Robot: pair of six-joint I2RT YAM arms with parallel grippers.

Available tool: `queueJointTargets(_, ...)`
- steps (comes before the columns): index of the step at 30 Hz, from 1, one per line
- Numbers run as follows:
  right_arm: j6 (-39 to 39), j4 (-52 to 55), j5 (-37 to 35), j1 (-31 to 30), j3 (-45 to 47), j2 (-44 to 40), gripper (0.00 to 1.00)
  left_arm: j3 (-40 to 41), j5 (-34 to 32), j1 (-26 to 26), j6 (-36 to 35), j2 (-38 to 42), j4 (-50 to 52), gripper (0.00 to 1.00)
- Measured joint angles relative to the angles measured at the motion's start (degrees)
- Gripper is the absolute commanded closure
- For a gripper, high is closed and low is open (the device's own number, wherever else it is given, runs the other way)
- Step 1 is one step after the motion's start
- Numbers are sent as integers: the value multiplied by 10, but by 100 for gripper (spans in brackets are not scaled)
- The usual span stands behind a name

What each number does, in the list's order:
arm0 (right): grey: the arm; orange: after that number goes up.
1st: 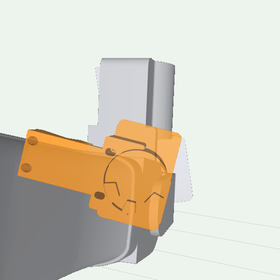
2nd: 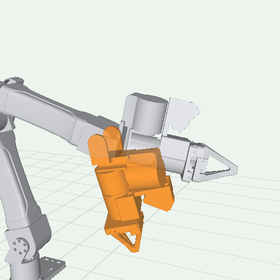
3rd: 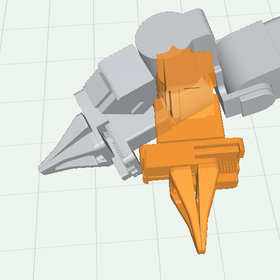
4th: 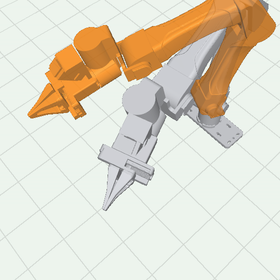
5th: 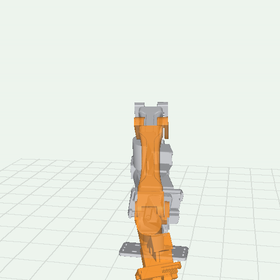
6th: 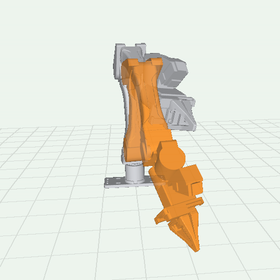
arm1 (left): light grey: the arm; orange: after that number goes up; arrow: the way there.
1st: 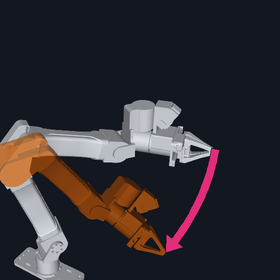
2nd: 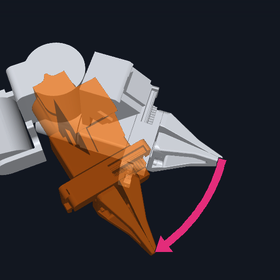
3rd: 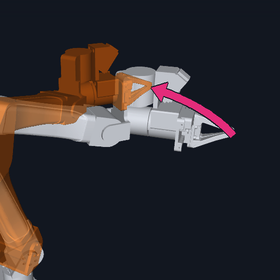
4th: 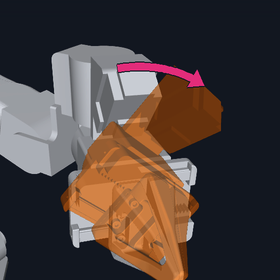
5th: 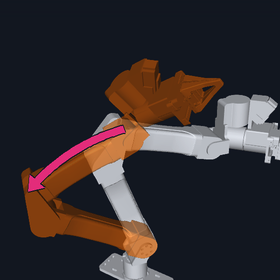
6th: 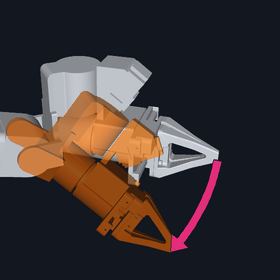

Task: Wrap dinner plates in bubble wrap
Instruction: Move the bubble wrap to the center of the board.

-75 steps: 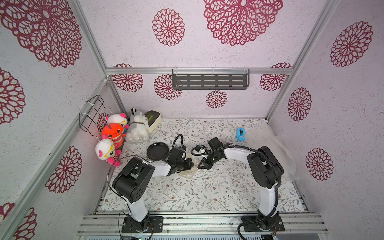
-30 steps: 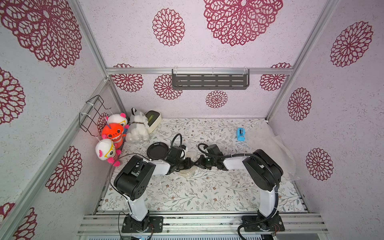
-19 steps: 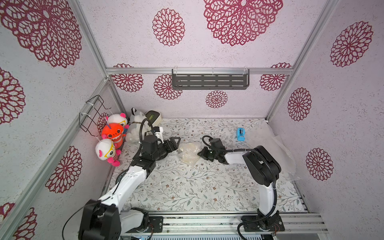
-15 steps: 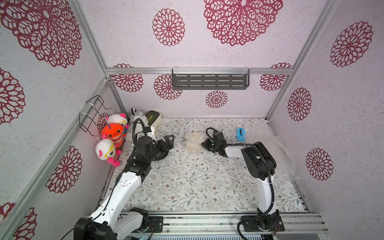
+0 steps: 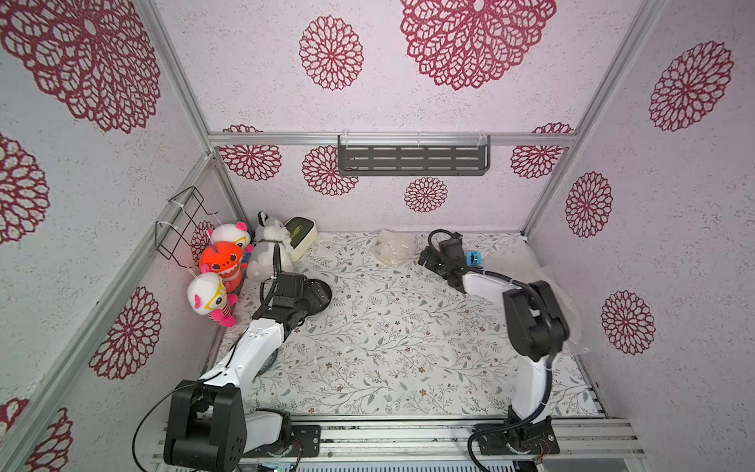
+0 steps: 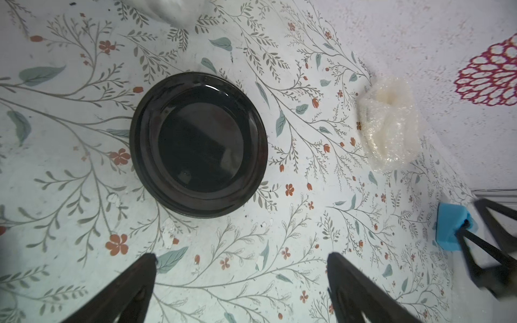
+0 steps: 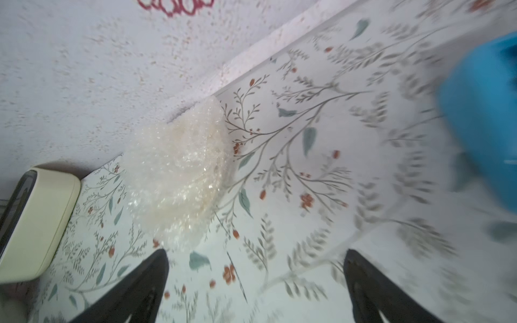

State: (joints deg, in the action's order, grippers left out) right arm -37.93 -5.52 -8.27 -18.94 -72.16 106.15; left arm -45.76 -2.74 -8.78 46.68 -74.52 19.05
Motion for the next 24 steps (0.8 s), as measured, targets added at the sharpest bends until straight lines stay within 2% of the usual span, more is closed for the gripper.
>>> queueJointTargets(2, 50, 32, 1, 51, 50, -100, 1, 0, -4, -7, 4, -11, -5, 2)
queueJointTargets(4, 104, 72, 17, 146, 80, -177, 2, -3, -9, -23, 9, -25, -14, 2)
queueJointTargets(7, 173, 134, 49, 284, 85, -200, 5, -26, -15, -54, 10, -56, -17, 2)
queueJointTargets(9, 227, 181, 65, 339, 85, -176, 7, -51, -15, -75, 10, -82, -25, 2)
queueJointTargets(11, 285, 209, 85, 342, 87, -144, 8, -74, -14, -88, 10, -104, -34, 2)
queueJointTargets(12, 314, 217, 96, 334, 89, -127, 2, -83, -12, -94, 11, -115, -38, 2)
queueJointTargets(13, 341, 222, 106, 326, 89, -114, 1, -90, -10, -98, 12, -123, -41, 2)
queueJointTargets(18, 464, 239, 146, 276, 34, -28, 5, -97, -9, -102, 23, -143, -48, 2)
queueJointTargets(20, 510, 237, 144, 258, -4, 12, 14, -97, -10, -102, 27, -143, -46, 2)
queueJointTargets(24, 579, 233, 124, 236, -68, 87, 40, -102, -8, -101, 27, -143, -37, 2)
